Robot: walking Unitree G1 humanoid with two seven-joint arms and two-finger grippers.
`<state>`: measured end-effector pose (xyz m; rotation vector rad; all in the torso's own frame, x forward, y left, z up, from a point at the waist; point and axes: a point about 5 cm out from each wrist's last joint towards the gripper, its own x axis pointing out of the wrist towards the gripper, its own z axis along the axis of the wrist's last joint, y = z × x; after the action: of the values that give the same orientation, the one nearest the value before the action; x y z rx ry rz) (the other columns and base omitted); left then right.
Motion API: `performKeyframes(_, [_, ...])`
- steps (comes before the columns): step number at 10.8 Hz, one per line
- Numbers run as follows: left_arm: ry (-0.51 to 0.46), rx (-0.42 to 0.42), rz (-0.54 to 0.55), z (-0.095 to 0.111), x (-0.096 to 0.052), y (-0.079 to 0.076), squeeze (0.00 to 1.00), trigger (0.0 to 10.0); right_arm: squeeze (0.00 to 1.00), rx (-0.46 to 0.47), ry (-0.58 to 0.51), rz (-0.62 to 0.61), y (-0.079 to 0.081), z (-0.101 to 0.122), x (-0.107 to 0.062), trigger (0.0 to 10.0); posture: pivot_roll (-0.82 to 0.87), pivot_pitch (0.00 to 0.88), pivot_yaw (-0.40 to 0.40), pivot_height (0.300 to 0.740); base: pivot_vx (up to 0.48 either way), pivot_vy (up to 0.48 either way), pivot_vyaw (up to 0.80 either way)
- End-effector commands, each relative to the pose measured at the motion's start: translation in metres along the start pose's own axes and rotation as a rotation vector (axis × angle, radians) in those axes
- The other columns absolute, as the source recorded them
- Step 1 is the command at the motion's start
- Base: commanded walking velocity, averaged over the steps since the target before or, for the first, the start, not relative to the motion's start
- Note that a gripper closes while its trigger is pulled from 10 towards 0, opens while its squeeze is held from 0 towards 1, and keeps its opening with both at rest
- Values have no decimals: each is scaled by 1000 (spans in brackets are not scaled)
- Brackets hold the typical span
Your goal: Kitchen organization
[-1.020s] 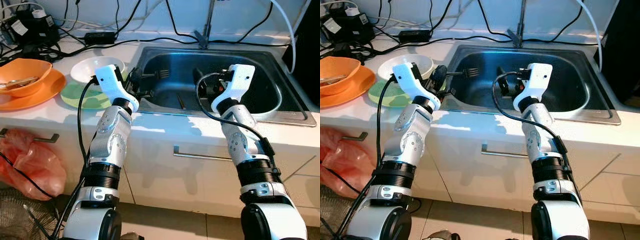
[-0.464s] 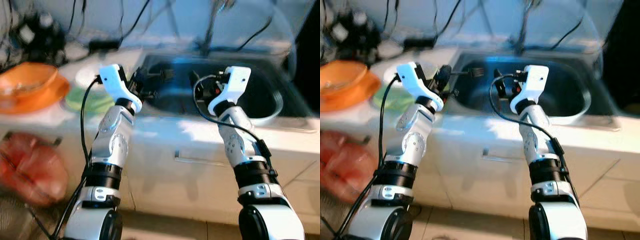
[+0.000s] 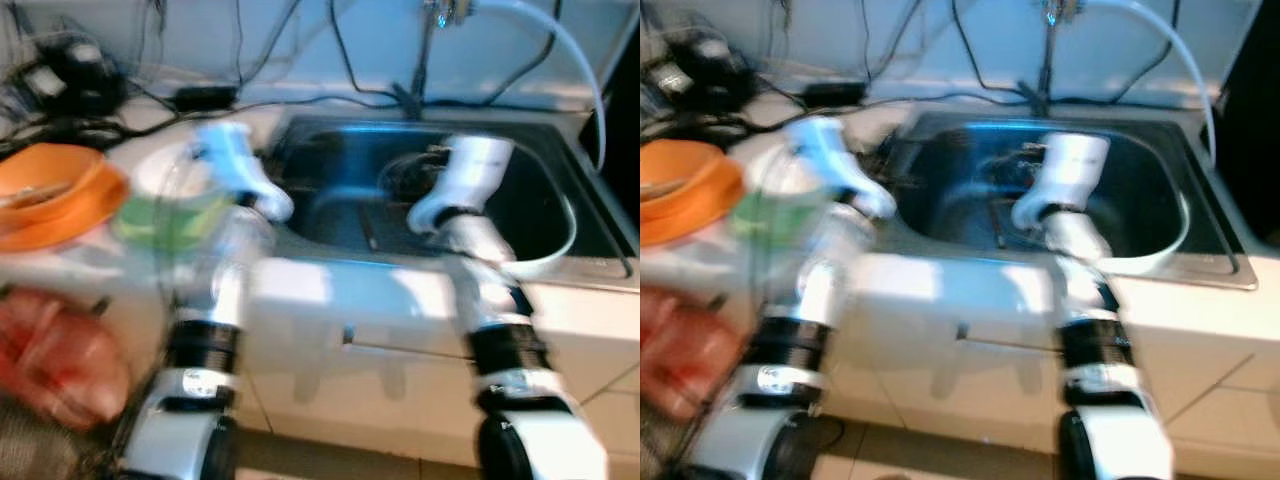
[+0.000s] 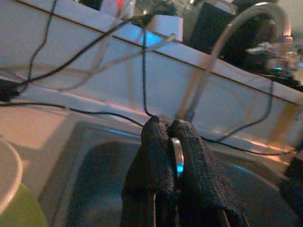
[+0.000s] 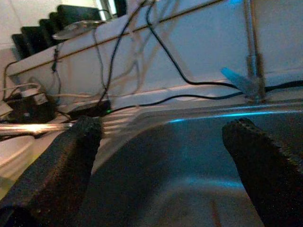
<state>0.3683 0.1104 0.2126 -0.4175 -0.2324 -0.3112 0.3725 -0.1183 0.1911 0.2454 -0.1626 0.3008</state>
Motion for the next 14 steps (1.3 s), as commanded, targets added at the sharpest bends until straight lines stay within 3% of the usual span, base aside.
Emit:
performKeyframes(1, [-1,2,-37,-1,3,-12,0,0,0,-10,-12,-26,-10,5,-2,10000,61,0,56,740,360,0,0])
performKeyframes(4, [-1,2,-37,-1,3,-12,0,0,0,-10,-12,-26,-10,5,-2,10000,61,0,56,740,360,0,0])
performKeyframes(6, [4,10,-44,-13,-9,-8,0,0,0,119,50,-87,-8,-9,-14,10000,43,24,71,740,0,0,0])
performKeyframes(7, [-4,35,-37,-18,-16,-4,0,0,0,141,84,-92,-4,-17,-19,10000,37,30,72,740,0,0,0])
performKeyframes(10, [13,32,-57,-21,-16,-8,0,0,0,147,99,-103,-6,-17,-22,10000,34,33,76,740,0,0,0])
performKeyframes(11, [21,30,-60,-22,-14,-9,0,627,0,150,106,-111,-8,-17,-23,10000,35,33,78,740,0,0,0])
performKeyframes(12, [39,36,-53,-26,-16,-8,0,2863,0,156,117,-119,-9,-21,-26,10000,33,34,80,740,0,0,0])
performKeyframes(14, [64,11,-42,-34,-20,-7,0,3922,0,163,132,-135,-13,-25,-30,10000,29,35,81,740,0,0,0])
